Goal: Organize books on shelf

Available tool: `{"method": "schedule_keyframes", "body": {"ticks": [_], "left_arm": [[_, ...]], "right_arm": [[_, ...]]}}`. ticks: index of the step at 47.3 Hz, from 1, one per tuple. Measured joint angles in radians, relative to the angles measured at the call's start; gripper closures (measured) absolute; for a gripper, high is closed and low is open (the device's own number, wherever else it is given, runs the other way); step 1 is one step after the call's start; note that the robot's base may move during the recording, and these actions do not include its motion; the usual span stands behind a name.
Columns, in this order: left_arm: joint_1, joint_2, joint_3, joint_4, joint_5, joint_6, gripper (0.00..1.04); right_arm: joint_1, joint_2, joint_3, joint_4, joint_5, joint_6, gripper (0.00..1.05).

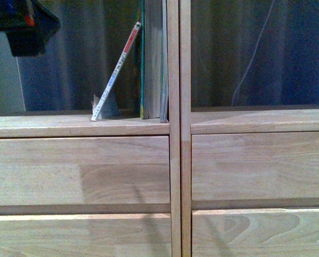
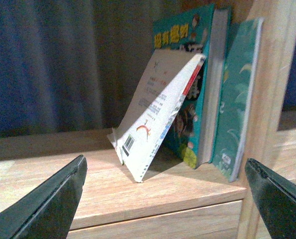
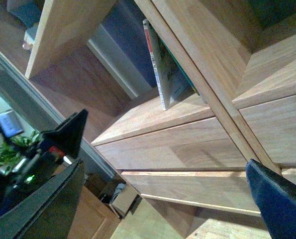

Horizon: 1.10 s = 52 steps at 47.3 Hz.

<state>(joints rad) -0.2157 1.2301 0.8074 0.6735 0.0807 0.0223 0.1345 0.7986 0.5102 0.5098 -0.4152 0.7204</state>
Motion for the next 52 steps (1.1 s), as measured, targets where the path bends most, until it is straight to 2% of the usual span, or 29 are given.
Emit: {"method": "schedule_keyframes", "body": {"ticks": [5, 7, 10, 12, 13, 18, 21, 26, 33, 35, 38, 40, 43, 47, 52], "left_arm": [[0.0, -0.037, -0.007, 0.0, 0.0, -0.022, 0.07], [-0.006, -0.043, -0.002, -0.048, -0.058, -0.019, 0.1], [-0.01, -0.075, -0.013, -0.215, -0.205, -0.02, 0.21], [-0.007, -0.095, -0.04, -0.258, -0.251, -0.02, 0.26], [-0.002, -0.109, -0.065, -0.265, -0.264, -0.02, 0.3], [0.026, -0.171, -0.179, -0.239, -0.263, -0.021, 0.46], [0.042, -0.205, -0.237, -0.216, -0.252, -0.021, 0.54], [0.062, -0.256, -0.316, -0.182, -0.229, -0.021, 0.69], [0.085, -0.318, -0.421, -0.149, -0.2, -0.02, 0.9], [0.1, -0.348, -0.465, -0.139, -0.192, -0.021, 1.01], [0.113, -0.383, -0.509, -0.131, -0.18, -0.021, 1.02], [0.121, -0.412, -0.541, -0.127, -0.165, -0.021, 1.02], [0.13, -0.441, -0.571, -0.126, -0.156, -0.021, 1.02], [0.183, -0.476, -0.603, -0.127, -0.092, -0.021, 1.02], [0.21, -0.523, -0.64, -0.133, -0.087, -0.021, 1.02]], "right_arm": [[0.0, 0.0, 0.0, 0.0, -0.002, 0.0, 0.07], [0.0, 0.0, 0.0, 0.0, -0.001, 0.0, 0.07], [0.0, 0.0, 0.0, 0.0, 0.002, 0.0, 0.07], [0.018, -0.008, 0.006, -0.045, 0.09, -0.055, 0.1], [0.036, -0.018, 0.012, -0.101, 0.179, -0.102, 0.13], [0.056, -0.072, -0.019, -0.253, 0.486, -0.352, 0.28], [0.046, -0.1, -0.062, -0.254, 0.56, -0.481, 0.36], [0.023, -0.138, -0.127, -0.236, 0.568, -0.608, 0.5], [-0.005, -0.194, -0.212, -0.215, 0.534, -0.677, 0.71], [-0.018, -0.219, -0.245, -0.208, 0.523, -0.691, 0.81], [-0.033, -0.248, -0.28, -0.203, 0.508, -0.697, 0.94], [-0.087, -0.274, -0.306, -0.202, 0.434, -0.71, 1.02], [-0.121, -0.302, -0.329, -0.202, 0.425, -0.711, 1.02], [-0.13, -0.326, -0.351, -0.202, 0.418, -0.711, 1.02], [-0.132, -0.359, -0.381, -0.205, 0.415, -0.711, 1.02]]}}
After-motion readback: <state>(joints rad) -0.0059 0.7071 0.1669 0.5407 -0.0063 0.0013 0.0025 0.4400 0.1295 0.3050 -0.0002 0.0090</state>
